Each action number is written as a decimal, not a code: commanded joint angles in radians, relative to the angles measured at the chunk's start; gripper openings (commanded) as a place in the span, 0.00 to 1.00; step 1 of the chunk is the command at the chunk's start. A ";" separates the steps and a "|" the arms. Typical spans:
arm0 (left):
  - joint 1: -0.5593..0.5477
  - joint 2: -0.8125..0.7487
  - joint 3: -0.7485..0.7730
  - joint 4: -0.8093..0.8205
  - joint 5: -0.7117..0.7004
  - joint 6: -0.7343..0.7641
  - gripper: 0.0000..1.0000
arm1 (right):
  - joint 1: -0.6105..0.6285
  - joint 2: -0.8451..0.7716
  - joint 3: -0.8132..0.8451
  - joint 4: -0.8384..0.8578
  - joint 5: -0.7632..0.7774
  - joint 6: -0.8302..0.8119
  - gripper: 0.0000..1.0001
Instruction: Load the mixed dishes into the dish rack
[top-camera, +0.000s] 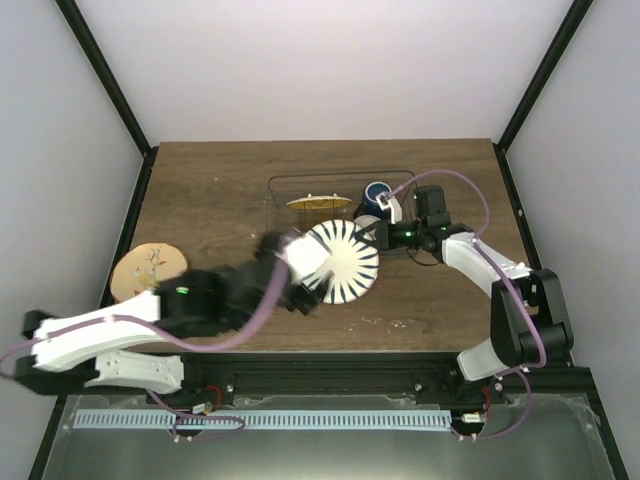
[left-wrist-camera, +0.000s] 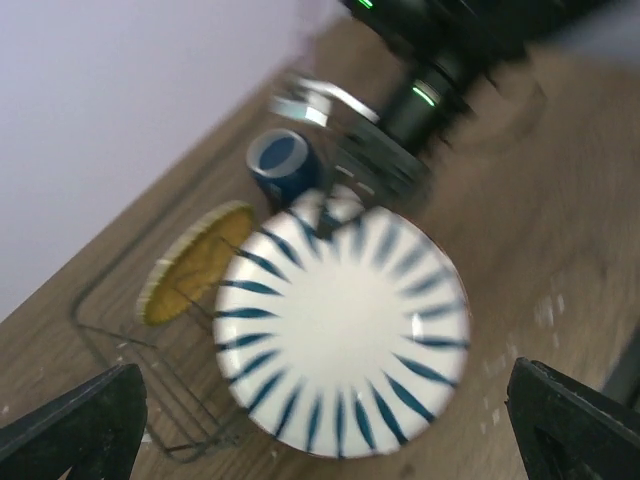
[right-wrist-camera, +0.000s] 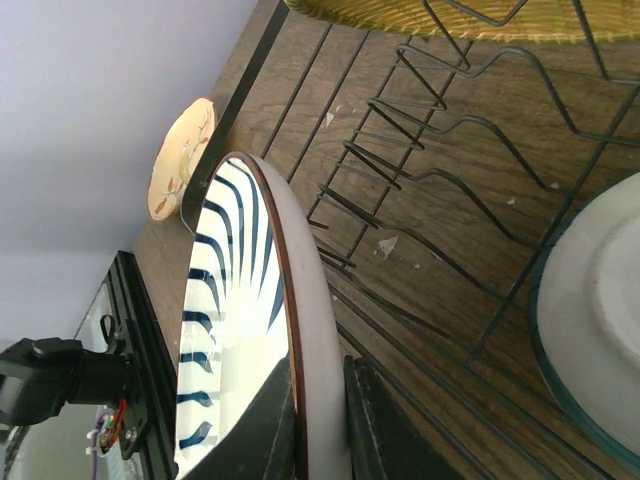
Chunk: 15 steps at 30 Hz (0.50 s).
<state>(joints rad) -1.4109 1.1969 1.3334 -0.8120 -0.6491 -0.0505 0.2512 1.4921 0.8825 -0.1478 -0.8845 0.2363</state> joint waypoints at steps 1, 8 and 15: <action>0.134 -0.195 -0.022 0.075 0.013 -0.117 1.00 | -0.006 -0.069 0.008 -0.026 0.084 -0.032 0.01; 0.388 -0.284 -0.046 0.152 0.210 -0.107 1.00 | -0.007 -0.135 0.033 -0.079 0.137 -0.079 0.01; 0.628 -0.125 -0.055 0.276 0.550 -0.104 1.00 | -0.007 -0.192 0.038 -0.115 0.170 -0.097 0.01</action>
<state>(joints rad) -0.8566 0.9886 1.2915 -0.6296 -0.3233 -0.1505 0.2508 1.3544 0.8814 -0.2588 -0.7628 0.1566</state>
